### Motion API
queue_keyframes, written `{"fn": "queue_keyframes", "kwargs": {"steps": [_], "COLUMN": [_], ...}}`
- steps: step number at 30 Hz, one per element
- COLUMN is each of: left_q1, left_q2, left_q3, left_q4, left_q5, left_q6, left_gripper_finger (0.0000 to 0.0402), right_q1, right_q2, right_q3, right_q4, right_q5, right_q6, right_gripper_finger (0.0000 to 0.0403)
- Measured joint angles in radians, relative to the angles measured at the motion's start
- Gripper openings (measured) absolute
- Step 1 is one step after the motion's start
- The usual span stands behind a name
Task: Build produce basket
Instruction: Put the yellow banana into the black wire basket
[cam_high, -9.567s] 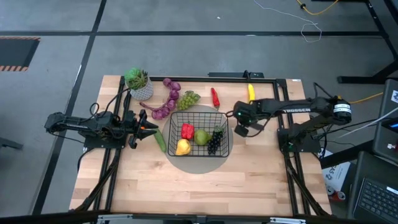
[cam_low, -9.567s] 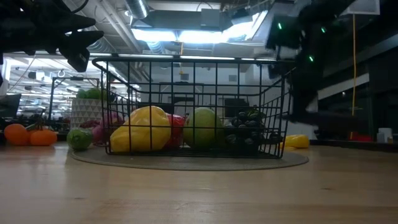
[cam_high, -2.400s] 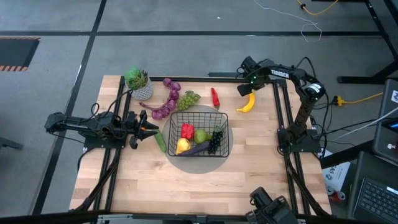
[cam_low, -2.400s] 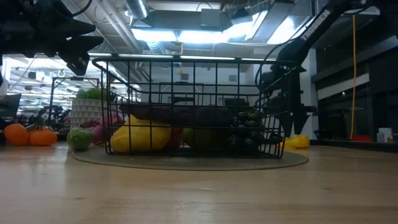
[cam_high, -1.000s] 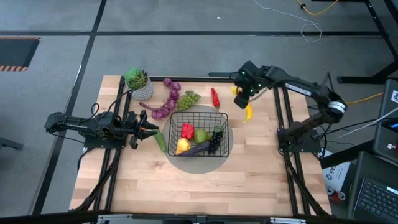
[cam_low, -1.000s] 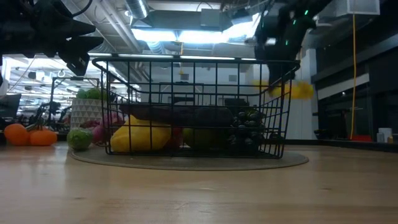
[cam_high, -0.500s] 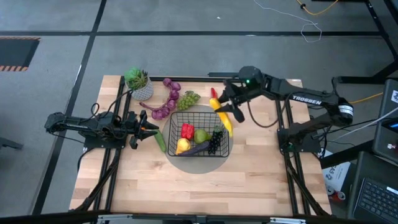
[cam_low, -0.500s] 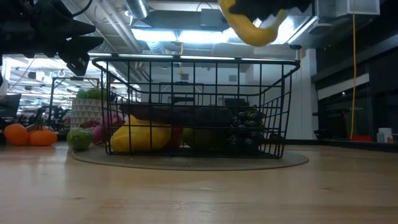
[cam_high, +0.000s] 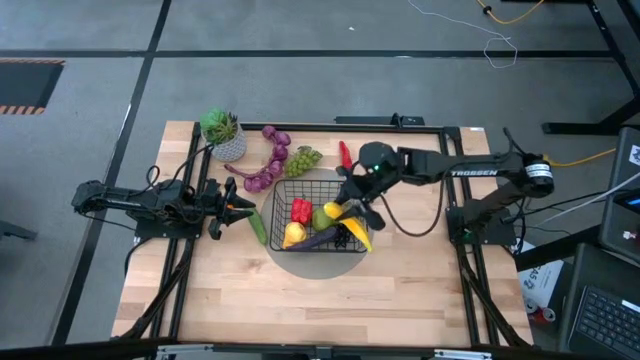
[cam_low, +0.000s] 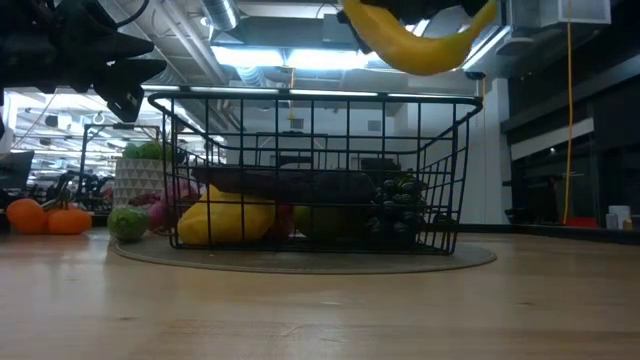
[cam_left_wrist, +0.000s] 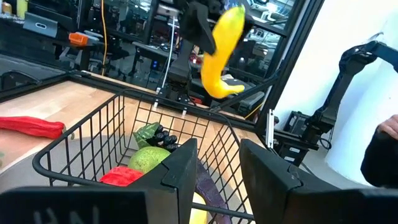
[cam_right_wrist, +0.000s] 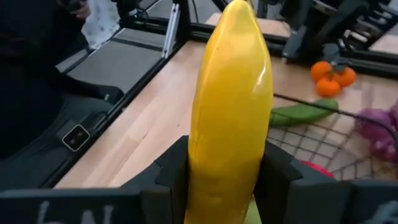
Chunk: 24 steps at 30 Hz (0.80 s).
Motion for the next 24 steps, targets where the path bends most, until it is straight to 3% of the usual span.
{"fn": "queue_keyframes", "kwargs": {"steps": [7,19,24], "left_q1": [0.000,0.000,0.000], "left_q2": [0.000,0.000,0.000], "left_q3": [0.000,0.000,0.000], "left_q4": [0.000,0.000,0.000], "left_q5": [0.000,0.000,0.000], "left_q6": [0.000,0.000,0.000], "left_gripper_finger": [0.0115,0.0115,0.0115], "right_q1": [0.023,0.025,0.025], "right_q2": [0.021,0.021,0.021], "right_q3": [0.000,0.000,0.000], "right_q4": [0.053,0.051,0.042], "right_q5": [0.172,0.183,0.286], "right_q6": [0.003,0.120,0.124], "right_gripper_finger": [0.0127,0.0127,0.0134]}}
